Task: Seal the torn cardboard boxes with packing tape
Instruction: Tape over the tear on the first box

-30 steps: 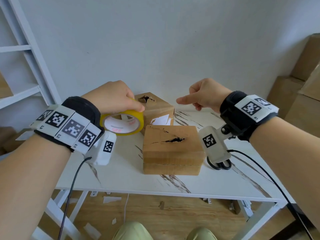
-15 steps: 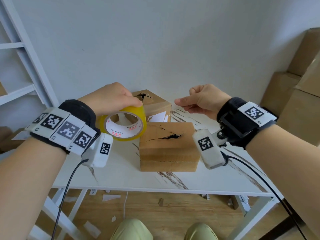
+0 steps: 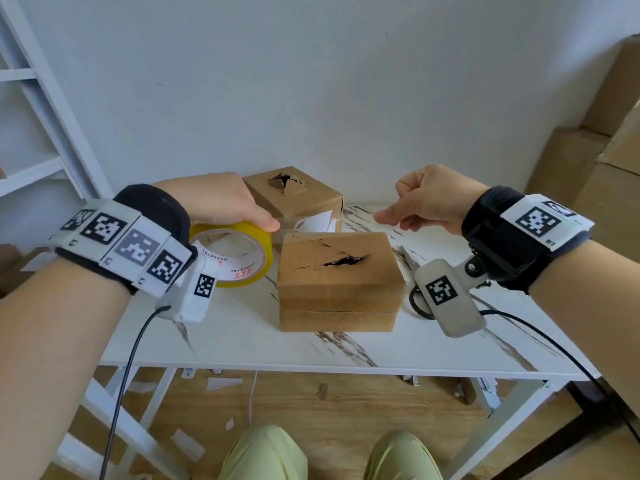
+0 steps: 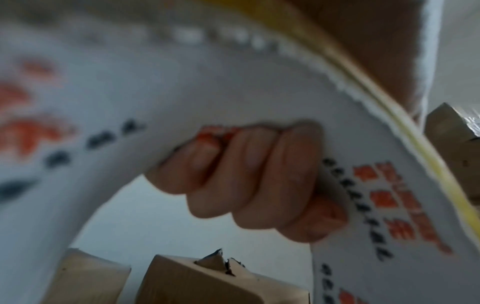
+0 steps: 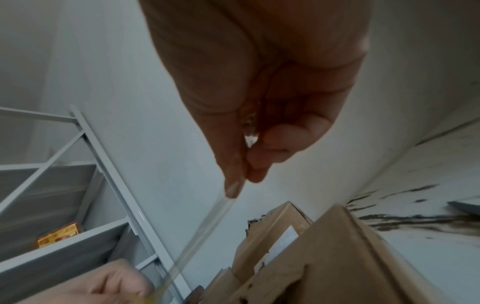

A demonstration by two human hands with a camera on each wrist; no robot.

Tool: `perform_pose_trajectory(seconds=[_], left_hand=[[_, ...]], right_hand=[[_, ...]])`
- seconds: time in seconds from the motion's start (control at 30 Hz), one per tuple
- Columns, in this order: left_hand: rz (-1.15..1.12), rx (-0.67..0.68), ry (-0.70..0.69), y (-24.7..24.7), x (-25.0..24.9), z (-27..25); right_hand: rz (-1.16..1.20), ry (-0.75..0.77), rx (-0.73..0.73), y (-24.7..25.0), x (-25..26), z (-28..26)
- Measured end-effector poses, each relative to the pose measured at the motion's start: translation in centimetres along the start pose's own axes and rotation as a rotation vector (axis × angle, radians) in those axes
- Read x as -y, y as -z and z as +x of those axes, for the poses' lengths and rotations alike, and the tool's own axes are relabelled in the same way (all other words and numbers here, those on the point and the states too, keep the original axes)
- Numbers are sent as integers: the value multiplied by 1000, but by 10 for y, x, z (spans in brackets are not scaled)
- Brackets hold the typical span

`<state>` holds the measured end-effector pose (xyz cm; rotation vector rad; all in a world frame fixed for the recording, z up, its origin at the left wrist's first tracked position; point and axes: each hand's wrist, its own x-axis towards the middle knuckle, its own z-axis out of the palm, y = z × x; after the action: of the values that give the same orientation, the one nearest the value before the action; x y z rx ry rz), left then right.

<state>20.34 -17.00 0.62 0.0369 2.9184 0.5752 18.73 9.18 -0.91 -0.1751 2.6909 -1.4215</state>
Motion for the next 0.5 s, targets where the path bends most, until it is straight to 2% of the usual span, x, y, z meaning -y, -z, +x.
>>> perform_pose_trajectory(seconds=[0.2, 0.33, 0.5], left_hand=[[38, 93, 66, -6, -6, -2], [-86, 104, 19, -4, -7, -2], [3, 53, -38, 6, 17, 4]], right_hand=[[-12, -46, 41, 3, -13, -8], [8, -54, 32, 10, -19, -11], [-6, -75, -43, 27, -30, -12]])
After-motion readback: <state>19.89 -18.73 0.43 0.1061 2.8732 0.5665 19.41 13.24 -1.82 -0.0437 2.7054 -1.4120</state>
